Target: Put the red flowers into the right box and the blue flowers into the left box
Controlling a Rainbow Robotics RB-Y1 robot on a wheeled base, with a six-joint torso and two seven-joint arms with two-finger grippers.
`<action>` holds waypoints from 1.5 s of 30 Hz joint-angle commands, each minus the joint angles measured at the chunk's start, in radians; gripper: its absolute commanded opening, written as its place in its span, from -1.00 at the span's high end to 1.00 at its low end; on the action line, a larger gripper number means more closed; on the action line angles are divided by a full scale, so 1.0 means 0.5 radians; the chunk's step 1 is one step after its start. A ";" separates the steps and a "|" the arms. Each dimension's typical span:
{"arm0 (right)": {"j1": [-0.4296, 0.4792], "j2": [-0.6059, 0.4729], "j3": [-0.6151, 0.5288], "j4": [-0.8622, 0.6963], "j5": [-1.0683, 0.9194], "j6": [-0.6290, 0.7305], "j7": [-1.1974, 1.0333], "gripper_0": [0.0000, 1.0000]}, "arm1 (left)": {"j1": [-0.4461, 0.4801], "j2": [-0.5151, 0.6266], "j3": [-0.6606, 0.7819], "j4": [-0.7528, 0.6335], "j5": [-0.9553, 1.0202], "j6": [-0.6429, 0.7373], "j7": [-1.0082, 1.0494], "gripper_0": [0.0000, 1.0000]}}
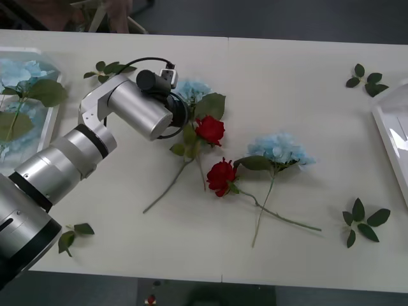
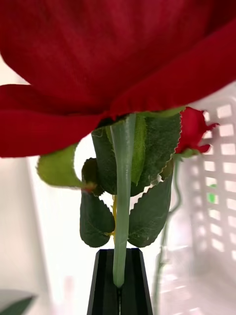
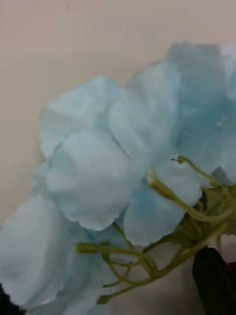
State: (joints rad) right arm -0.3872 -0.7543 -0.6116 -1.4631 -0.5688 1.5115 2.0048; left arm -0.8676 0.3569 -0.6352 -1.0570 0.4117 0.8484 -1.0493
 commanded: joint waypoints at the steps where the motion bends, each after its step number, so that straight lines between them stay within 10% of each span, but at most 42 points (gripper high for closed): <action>1: -0.020 -0.047 -0.053 0.324 -0.007 -0.237 0.273 1.00 | -0.053 -0.033 -0.064 0.120 -0.020 -0.154 -0.120 -0.79; 5: -0.017 -0.047 -0.010 0.573 -0.013 -0.477 0.467 1.00 | -0.050 -0.042 -0.076 0.160 -0.020 -0.200 -0.141 -0.55; 10: -0.017 -0.044 0.088 0.772 0.002 -0.618 0.473 1.00 | -0.050 -0.039 -0.079 0.160 0.002 -0.200 -0.156 0.98; 13: -0.011 -0.047 0.134 0.822 0.002 -0.698 0.473 0.43 | -0.050 -0.042 -0.076 0.160 0.008 -0.200 -0.160 1.00; 14: -0.011 -0.044 0.143 0.825 0.002 -0.716 0.470 -0.31 | -0.050 -0.042 -0.076 0.160 0.008 -0.200 -0.160 1.00; 17: -0.011 -0.044 0.143 0.825 0.002 -0.722 0.457 -1.00 | -0.053 -0.039 -0.076 0.160 0.008 -0.200 -0.156 1.00; 36: -0.011 -0.016 0.198 0.309 -0.734 0.060 0.218 -1.00 | -0.038 0.458 0.120 -0.457 0.345 0.300 -0.215 1.00; 45: -0.011 0.186 0.198 -0.074 -1.028 0.481 -0.257 -1.00 | 0.256 0.848 0.151 -0.893 0.367 0.322 -0.233 1.00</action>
State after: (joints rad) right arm -0.3841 -0.6994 -0.5050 -1.4059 -1.0719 1.7247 1.9867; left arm -0.7868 0.7326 -0.5765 -1.4618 0.6026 1.0387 -1.1255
